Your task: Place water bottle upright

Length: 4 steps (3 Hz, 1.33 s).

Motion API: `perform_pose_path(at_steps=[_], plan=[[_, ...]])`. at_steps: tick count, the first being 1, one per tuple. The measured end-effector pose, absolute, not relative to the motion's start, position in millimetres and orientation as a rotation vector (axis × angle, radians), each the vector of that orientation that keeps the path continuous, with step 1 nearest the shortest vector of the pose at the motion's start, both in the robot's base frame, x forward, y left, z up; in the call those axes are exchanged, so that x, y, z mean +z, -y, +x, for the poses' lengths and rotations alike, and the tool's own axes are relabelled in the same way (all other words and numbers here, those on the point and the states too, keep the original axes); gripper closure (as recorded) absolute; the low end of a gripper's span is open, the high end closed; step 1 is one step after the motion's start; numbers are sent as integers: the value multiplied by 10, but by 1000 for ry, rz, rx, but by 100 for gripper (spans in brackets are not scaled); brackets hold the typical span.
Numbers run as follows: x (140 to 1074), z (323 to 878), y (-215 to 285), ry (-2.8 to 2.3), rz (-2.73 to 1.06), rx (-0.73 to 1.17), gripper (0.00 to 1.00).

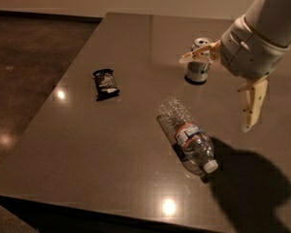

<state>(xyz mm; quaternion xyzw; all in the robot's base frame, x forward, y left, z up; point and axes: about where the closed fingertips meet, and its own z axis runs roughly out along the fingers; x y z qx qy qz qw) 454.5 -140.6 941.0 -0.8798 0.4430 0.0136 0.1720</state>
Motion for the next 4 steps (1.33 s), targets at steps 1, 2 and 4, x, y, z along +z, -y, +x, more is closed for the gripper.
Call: perform_pose_path(at_steps=[1,2,4], plan=[[9356,4544,1378,-1025,-2610,27,0],[9294,4559,1364,-793,-2700,12,0],[9146,4544,1385,-444,-2844,-80,0]])
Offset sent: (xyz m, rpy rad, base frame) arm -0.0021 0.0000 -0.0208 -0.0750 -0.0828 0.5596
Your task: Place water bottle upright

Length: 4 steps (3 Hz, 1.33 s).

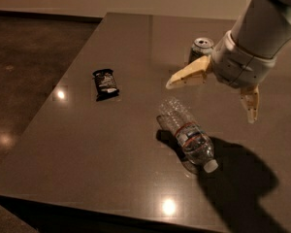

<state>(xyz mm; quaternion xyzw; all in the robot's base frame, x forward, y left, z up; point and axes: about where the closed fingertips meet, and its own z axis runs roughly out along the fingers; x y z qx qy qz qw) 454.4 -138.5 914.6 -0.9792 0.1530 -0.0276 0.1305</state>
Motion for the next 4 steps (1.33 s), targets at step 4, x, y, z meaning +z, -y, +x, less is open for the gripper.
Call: perform_pose_path(at_steps=[4], plan=[[9045,4449,1265,-108,-2982,-101,0]])
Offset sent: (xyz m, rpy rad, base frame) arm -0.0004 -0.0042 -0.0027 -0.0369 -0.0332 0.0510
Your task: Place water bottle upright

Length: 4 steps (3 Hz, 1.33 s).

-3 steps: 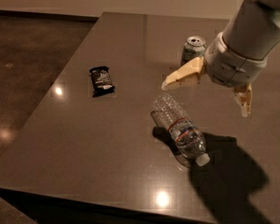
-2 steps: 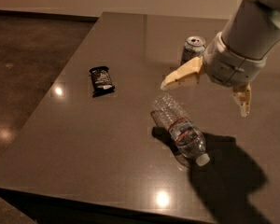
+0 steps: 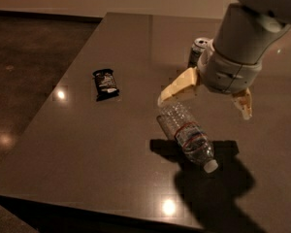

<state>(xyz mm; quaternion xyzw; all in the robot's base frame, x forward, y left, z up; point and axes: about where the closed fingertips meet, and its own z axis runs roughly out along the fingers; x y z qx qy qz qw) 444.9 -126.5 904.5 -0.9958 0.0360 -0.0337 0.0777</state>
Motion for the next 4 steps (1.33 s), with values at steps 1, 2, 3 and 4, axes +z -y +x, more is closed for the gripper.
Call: perform_pose_path(at_steps=[1,2,3,4], plan=[[8863,4312,1145,119,-3039,-67,0],[8759,4266,1120,211,-3058,-59,0],[8680,4256,1131,265,-3069,-61,0],[8573,4231,1156,337,-3092,-68,2]])
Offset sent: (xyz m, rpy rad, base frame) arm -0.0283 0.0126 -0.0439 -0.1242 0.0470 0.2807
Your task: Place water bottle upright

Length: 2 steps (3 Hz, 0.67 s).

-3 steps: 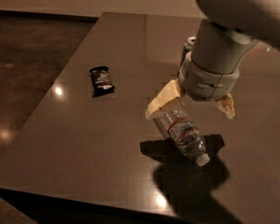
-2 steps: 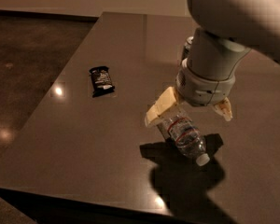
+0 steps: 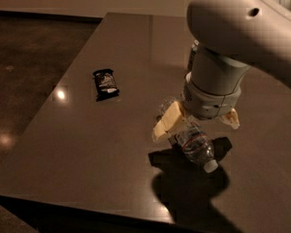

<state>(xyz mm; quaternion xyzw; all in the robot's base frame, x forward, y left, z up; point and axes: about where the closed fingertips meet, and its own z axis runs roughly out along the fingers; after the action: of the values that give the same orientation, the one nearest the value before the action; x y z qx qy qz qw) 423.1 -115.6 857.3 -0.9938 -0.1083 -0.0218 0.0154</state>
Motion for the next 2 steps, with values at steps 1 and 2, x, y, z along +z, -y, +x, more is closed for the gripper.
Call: perform_pose_path(at_steps=[1,2], plan=[[8525,4229,1179,361,-3104,-73,24],[8544,4209,1171,388,-3109,-82,47]])
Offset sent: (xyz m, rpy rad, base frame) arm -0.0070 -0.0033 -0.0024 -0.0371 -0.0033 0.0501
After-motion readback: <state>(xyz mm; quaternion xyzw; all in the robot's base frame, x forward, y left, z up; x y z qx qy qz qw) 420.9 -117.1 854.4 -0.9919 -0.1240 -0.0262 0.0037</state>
